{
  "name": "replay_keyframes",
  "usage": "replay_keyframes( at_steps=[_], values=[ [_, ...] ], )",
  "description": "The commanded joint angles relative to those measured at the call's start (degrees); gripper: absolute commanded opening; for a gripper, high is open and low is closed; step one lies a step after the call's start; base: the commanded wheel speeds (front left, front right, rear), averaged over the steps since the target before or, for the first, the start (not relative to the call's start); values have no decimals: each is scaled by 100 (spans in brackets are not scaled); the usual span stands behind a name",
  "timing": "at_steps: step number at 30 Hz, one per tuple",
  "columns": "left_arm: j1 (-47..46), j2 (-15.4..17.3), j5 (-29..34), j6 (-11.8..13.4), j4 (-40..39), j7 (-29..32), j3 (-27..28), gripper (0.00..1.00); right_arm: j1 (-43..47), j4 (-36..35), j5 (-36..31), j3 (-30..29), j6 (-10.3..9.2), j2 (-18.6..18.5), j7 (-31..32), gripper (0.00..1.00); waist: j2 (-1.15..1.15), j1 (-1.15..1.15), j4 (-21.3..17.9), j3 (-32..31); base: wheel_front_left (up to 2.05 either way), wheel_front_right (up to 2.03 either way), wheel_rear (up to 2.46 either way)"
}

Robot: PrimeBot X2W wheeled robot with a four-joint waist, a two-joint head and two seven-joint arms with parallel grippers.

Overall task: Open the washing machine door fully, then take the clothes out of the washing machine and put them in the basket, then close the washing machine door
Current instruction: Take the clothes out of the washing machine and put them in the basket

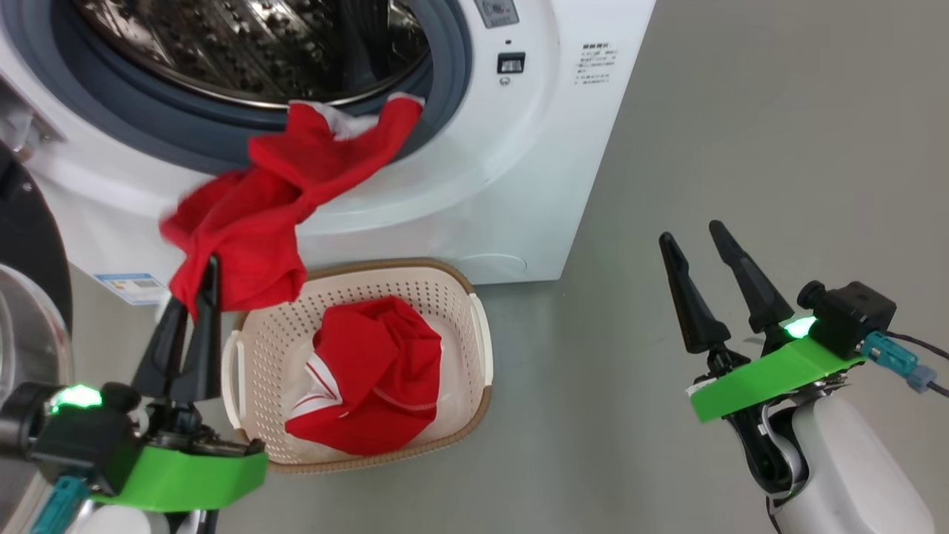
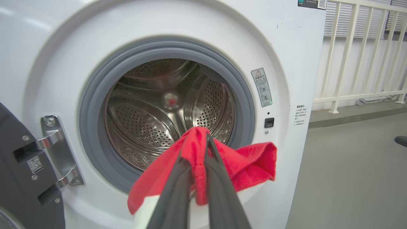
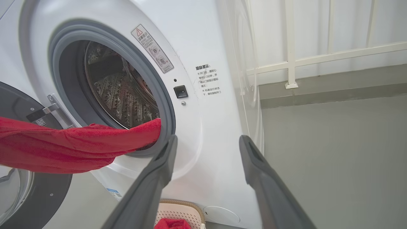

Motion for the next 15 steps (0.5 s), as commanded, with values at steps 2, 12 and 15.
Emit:
replay_keyframes(
  at_steps=[2,12,15],
  values=[
    [-27,207,83,63,-334,-51,275,0,171,-110,38,141,9,0,-27,100,0,0,43,-140,0,0,0],
    [98,283,89,183,-890,104,306,0,239,-128,74,146,9,-5,-27,100,0,0,31,-189,0,0,0],
    [123,251,-72,138,-733,224,269,0,241,-135,66,139,9,-2,-27,100,0,0,27,-153,0,0,0]
  ],
)
